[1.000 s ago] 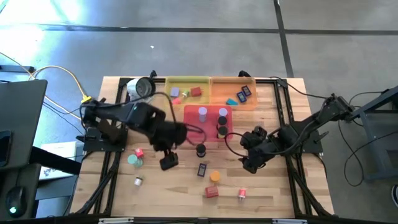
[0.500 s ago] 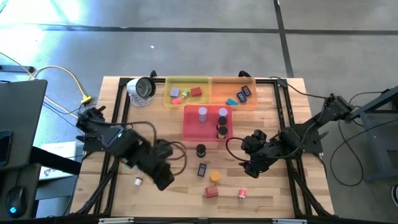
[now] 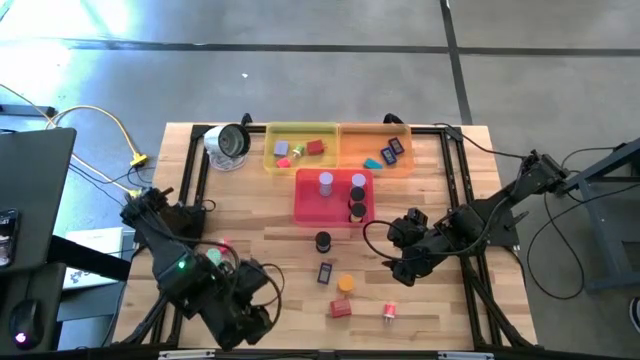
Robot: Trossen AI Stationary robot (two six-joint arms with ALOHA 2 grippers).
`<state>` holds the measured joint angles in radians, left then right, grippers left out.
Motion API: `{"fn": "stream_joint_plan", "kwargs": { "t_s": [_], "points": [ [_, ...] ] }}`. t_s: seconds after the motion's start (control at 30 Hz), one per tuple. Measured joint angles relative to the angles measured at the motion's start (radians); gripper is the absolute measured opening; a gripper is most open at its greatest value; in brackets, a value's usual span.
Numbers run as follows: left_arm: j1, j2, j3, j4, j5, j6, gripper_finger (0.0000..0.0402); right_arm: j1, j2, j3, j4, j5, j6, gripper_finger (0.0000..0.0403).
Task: Pick & Place Office items
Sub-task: Put the white charger adapter into the yellow bin
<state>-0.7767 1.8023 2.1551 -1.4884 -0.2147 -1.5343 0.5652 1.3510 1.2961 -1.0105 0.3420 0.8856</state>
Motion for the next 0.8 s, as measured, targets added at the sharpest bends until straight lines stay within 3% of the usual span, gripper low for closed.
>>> {"fn": "stream_joint_plan", "kwargs": {
  "t_s": [0.27,0.37,0.57,0.8],
  "points": [
    [-0.022,0.077,0.0,-0.052,0.167,-0.206,0.0326,0.0,0.0,0.0,0.032,0.0,0.0,0.0366],
    [-0.048,0.119,0.0,-0.088,0.17,-0.279,0.0326,0.0,0.0,0.0,0.035,0.0,-0.002,0.0366],
    [-0.089,0.18,0.0,-0.067,0.165,-0.257,0.0326,-0.002,0.0,0.0,0.048,0.024,-0.019,0.0366],
    [-0.126,0.183,0.0,-0.082,0.105,-0.419,0.0326,-0.002,0.0,0.0,0.05,0.026,-0.019,0.0366]
  ]
}}
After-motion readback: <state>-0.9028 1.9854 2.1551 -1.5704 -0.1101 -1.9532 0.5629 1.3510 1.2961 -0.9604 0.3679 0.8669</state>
